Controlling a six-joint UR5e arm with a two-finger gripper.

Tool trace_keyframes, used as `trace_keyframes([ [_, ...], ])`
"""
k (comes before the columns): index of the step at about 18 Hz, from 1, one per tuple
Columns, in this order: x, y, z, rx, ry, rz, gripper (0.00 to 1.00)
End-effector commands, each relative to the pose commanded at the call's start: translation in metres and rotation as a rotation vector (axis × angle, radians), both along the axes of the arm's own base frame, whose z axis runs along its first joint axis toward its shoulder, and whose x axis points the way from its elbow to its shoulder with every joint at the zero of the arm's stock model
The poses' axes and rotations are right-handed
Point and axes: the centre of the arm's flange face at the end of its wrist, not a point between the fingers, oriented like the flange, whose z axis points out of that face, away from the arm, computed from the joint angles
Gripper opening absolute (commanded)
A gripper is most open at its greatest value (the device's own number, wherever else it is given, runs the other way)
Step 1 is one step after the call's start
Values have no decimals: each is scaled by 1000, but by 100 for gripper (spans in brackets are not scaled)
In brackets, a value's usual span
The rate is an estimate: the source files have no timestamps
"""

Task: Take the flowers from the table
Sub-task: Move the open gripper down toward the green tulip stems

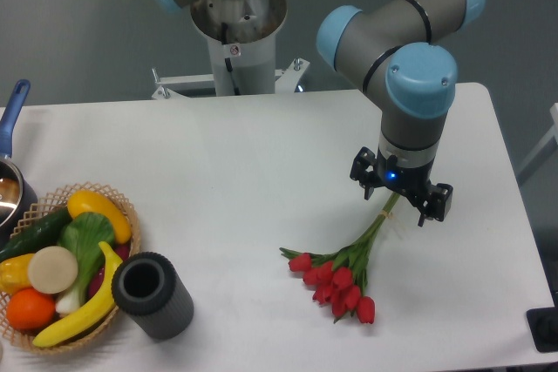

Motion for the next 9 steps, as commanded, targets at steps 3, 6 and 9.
trace_keyframes([
  [3, 1, 1, -2, -2, -3, -2, 100],
  [6, 2, 2, -2, -1, -5, -5, 100],
  [9, 9, -3, -23, -13, -31, -4, 100],
])
